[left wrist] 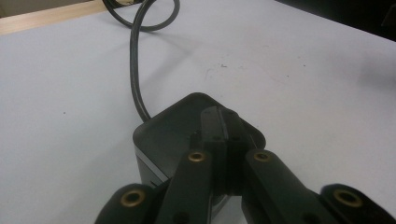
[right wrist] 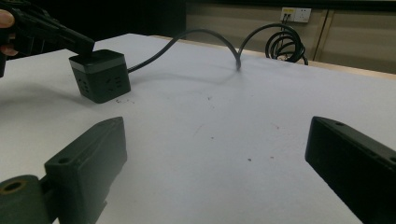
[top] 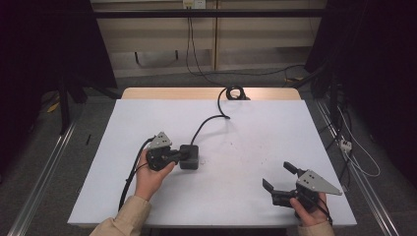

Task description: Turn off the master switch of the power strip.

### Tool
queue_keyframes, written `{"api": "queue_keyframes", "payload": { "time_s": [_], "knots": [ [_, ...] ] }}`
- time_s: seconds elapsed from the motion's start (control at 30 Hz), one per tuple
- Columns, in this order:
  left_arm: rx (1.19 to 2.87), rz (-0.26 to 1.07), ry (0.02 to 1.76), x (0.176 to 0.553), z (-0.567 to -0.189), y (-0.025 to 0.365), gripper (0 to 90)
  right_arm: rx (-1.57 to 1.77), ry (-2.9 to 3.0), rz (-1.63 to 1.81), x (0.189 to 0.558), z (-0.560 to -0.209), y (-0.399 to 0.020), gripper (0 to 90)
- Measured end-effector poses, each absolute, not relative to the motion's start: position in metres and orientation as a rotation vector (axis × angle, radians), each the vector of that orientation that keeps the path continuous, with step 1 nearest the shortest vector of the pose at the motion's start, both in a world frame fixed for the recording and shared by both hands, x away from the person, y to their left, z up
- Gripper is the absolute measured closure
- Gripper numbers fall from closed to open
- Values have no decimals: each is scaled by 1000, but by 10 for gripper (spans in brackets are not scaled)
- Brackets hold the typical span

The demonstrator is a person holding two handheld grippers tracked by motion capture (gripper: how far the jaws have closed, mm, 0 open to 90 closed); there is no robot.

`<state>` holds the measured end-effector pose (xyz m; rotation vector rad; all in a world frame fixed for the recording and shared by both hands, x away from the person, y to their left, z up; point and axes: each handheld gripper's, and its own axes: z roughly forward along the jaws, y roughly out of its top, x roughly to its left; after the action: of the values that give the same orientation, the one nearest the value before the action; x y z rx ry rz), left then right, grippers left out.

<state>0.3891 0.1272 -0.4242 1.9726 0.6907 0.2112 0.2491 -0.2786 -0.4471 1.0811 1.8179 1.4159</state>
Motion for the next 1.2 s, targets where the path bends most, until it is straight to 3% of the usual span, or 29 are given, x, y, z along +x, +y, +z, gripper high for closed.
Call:
{"api": "queue_keyframes", "payload": {
  "time_s": [1.2],
  "knots": [
    [1998,249,690,386,-422,124,900,1074,1819,1419,249,-447,-277,53]
  ]
}}
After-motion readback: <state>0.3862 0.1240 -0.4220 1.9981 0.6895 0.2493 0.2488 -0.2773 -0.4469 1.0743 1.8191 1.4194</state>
